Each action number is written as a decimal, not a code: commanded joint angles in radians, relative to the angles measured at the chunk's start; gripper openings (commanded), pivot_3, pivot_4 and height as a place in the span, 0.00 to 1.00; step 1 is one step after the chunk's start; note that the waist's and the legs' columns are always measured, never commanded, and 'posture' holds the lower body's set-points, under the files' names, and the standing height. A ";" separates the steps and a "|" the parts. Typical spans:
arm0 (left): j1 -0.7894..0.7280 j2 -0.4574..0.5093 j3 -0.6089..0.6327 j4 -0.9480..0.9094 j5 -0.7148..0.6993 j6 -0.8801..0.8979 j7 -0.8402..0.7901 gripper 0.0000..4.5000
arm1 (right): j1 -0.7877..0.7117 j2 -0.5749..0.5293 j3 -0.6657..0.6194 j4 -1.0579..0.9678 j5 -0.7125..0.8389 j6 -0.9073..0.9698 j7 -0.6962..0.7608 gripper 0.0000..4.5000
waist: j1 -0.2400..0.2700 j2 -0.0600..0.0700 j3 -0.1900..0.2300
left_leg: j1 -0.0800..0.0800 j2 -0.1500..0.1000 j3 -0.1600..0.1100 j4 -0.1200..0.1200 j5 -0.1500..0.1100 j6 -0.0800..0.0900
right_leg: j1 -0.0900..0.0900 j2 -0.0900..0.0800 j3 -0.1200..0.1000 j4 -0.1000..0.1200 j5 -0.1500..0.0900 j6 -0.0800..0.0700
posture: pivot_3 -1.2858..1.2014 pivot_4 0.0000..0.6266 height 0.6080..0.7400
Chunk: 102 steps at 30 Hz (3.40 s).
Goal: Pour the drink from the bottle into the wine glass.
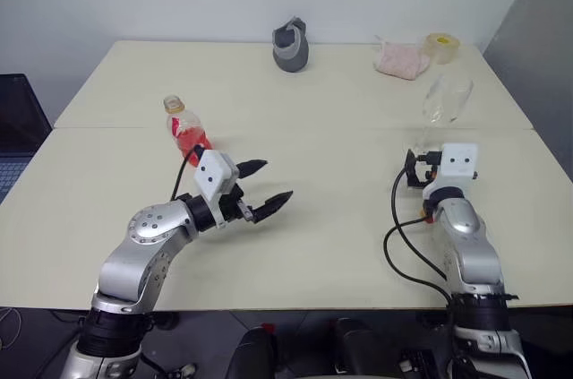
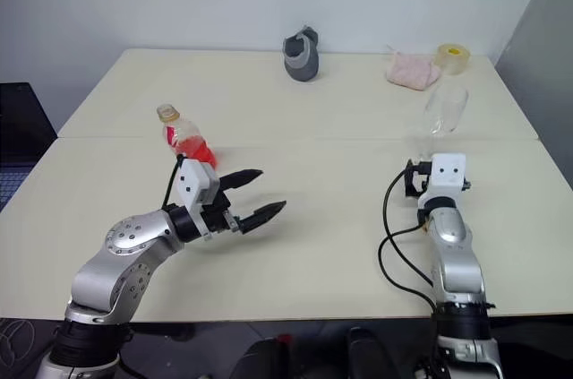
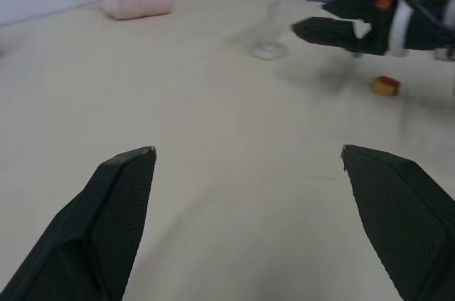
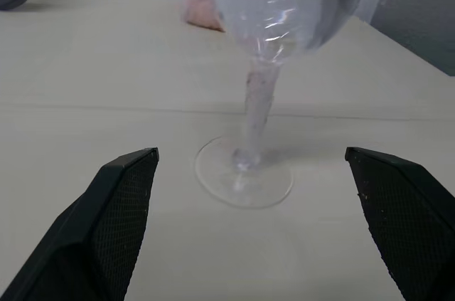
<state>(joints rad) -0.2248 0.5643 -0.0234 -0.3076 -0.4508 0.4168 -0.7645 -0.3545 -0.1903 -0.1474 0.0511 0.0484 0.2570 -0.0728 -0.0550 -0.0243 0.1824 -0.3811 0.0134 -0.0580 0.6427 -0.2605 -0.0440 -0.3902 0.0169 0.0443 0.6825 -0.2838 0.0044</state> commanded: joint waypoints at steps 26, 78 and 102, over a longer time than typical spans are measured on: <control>-0.086 -0.008 -0.025 -0.014 0.018 -0.003 -0.025 1.00 | -0.558 -0.059 -0.126 1.083 0.045 -0.526 -0.006 0.23 | -0.001 0.001 0.001 | -0.001 -0.002 0.004 0.002 0.000 0.000 | 0.000 -0.002 0.003 0.000 0.001 0.000 | 0.52 0.24 1.00; 0.012 0.175 0.339 -0.120 -0.115 0.095 0.033 1.00 | -0.467 0.162 0.235 0.849 -0.065 -0.438 0.550 0.66 | 0.003 0.004 0.002 | -0.001 -0.001 -0.006 0.002 0.000 0.000 | 0.000 -0.002 -0.001 0.000 0.001 -0.001 | 0.52 0.24 1.00; 0.030 0.171 0.366 -0.184 -0.125 0.099 0.068 1.00 | -0.030 -0.072 0.277 -0.050 0.039 0.037 0.751 0.99 | 0.009 0.004 0.002 | -0.001 -0.001 -0.007 0.002 0.000 0.000 | 0.000 -0.002 -0.001 0.000 0.001 0.000 | 0.52 0.24 1.00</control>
<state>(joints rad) -0.1967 0.7306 0.3162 -0.4625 -0.5651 0.5219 -0.7066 -0.3910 -0.2471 0.1241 0.1004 0.0636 0.2672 0.6546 -0.0458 -0.0204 0.1848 -0.3822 0.0124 -0.0656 0.6448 -0.2606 -0.0439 -0.3901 0.0149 0.0429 0.6823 -0.2832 0.0047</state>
